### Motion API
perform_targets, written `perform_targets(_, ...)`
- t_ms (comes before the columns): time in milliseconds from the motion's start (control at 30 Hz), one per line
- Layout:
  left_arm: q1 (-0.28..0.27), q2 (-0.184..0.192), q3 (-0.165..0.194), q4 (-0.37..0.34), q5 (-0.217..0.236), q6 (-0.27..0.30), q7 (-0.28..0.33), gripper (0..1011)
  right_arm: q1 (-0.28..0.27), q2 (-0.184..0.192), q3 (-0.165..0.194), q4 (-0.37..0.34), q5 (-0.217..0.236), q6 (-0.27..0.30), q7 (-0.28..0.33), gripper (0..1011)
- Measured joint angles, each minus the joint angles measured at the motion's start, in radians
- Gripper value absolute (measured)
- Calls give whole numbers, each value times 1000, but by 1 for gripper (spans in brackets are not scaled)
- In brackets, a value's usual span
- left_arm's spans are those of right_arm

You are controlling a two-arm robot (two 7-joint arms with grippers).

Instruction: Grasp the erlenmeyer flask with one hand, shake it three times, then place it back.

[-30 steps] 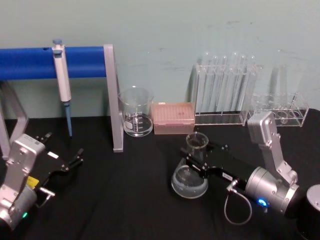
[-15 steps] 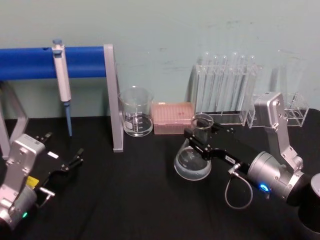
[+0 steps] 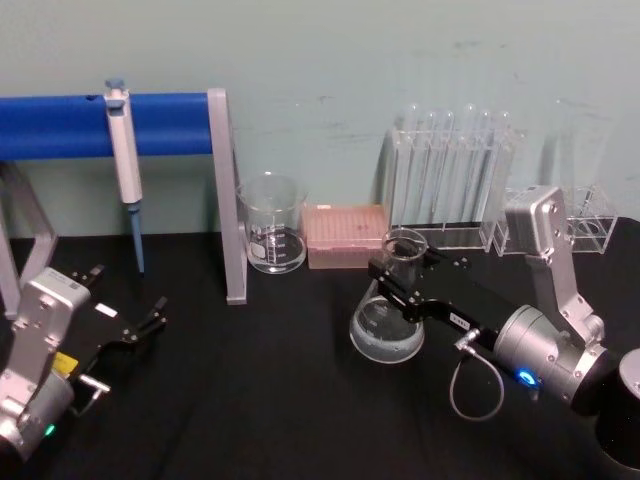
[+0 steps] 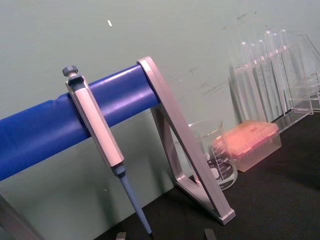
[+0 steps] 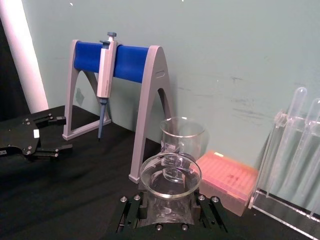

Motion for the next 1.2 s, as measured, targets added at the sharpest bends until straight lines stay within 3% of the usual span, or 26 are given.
perform_targets(367, 0, 0, 0, 0, 0, 0, 0, 1001, 7, -12, -28, 0, 4, 6, 44, 451)
perform_targets(933, 0, 0, 0, 0, 0, 0, 0, 1001, 36, 5, -122, -4, 71, 17, 168, 451)
perform_targets(1200, 0, 0, 0, 0, 0, 0, 0, 1001, 46, 18, -120, 5, 71, -7, 133, 451)
